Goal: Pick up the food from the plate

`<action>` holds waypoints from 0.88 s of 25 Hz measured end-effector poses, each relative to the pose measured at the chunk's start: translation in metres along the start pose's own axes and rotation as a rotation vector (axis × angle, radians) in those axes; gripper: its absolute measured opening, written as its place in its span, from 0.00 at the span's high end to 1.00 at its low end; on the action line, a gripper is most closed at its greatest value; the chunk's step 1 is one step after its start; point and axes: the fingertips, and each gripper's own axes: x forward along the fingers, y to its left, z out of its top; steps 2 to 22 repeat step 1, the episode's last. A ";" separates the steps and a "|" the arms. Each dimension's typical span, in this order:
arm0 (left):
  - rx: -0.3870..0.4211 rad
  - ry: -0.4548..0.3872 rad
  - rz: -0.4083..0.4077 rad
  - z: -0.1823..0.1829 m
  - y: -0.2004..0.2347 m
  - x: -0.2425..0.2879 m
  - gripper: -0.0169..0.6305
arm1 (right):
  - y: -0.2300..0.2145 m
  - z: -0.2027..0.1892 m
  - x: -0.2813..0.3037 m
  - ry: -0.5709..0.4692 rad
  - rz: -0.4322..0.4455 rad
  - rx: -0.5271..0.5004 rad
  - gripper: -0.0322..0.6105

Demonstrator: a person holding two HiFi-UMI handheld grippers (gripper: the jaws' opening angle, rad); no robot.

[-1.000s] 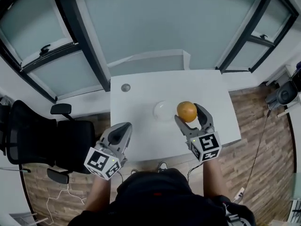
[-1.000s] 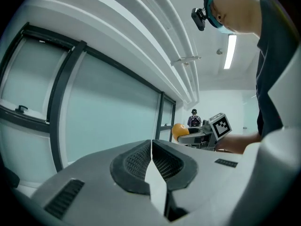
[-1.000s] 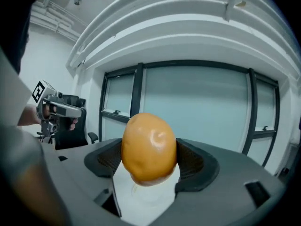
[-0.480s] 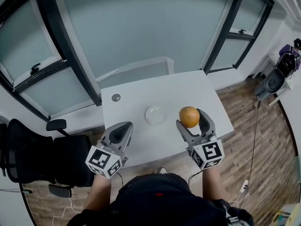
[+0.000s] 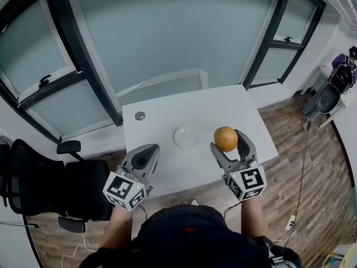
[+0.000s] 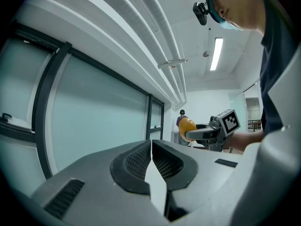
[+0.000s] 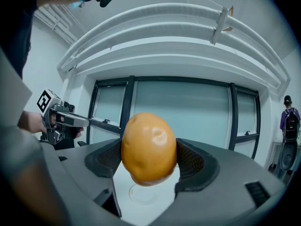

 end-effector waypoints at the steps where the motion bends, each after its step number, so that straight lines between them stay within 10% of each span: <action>1: 0.001 -0.002 0.001 0.001 0.000 0.000 0.93 | -0.001 0.000 -0.001 0.001 -0.002 -0.001 0.38; 22: 0.001 -0.002 0.001 0.001 0.000 0.000 0.93 | -0.001 0.000 -0.001 0.001 -0.002 -0.001 0.38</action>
